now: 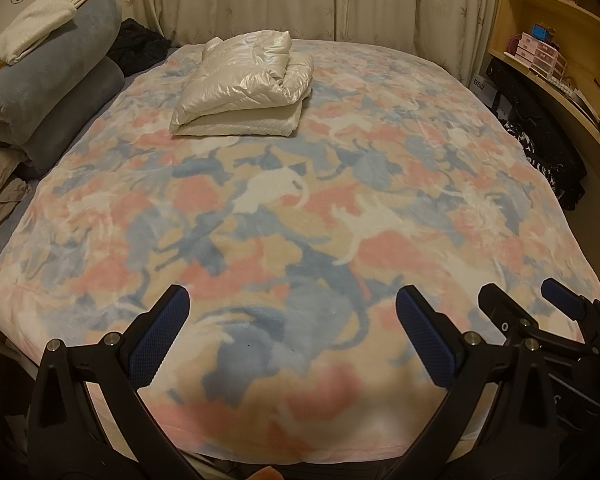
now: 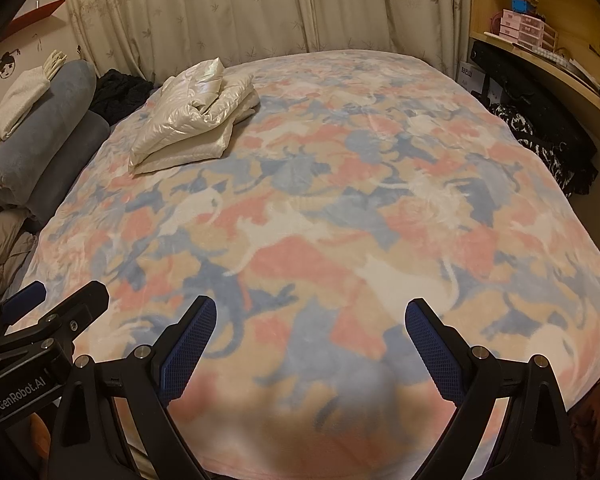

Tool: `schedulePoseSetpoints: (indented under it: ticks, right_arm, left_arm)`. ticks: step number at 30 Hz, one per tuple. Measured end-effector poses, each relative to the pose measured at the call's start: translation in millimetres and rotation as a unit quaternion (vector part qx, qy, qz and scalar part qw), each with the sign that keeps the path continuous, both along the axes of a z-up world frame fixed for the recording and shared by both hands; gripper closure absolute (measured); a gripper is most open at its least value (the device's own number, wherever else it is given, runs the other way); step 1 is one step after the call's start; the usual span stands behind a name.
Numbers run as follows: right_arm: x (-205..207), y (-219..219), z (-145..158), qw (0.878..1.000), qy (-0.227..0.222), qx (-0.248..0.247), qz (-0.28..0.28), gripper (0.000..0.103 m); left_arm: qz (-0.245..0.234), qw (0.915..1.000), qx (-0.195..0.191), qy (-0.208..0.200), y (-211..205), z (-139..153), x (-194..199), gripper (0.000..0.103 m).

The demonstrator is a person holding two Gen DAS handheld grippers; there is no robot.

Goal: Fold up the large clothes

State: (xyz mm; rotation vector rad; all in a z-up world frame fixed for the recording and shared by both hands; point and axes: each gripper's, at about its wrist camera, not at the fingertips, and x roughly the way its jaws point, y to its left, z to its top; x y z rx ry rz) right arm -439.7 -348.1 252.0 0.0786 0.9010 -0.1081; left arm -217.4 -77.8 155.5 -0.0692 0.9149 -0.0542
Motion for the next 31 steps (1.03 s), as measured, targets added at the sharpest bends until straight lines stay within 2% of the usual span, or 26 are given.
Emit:
schedulePoseSetpoints:
  ticks: [26,31]
  right_arm:
    - [-0.6,1.4,-2.2,1.000,0.004,0.002,0.000,0.006]
    - [-2.0,5.2,-6.6,1.000,0.005,0.003,0.000,0.006]
  left_arm:
    - [-0.001,1.0000,0.001,0.005,6.7,1.1,5.3,0.000]
    - [0.001,0.9999,0.011,-0.009,7.9,2.3,3.8,0.001]
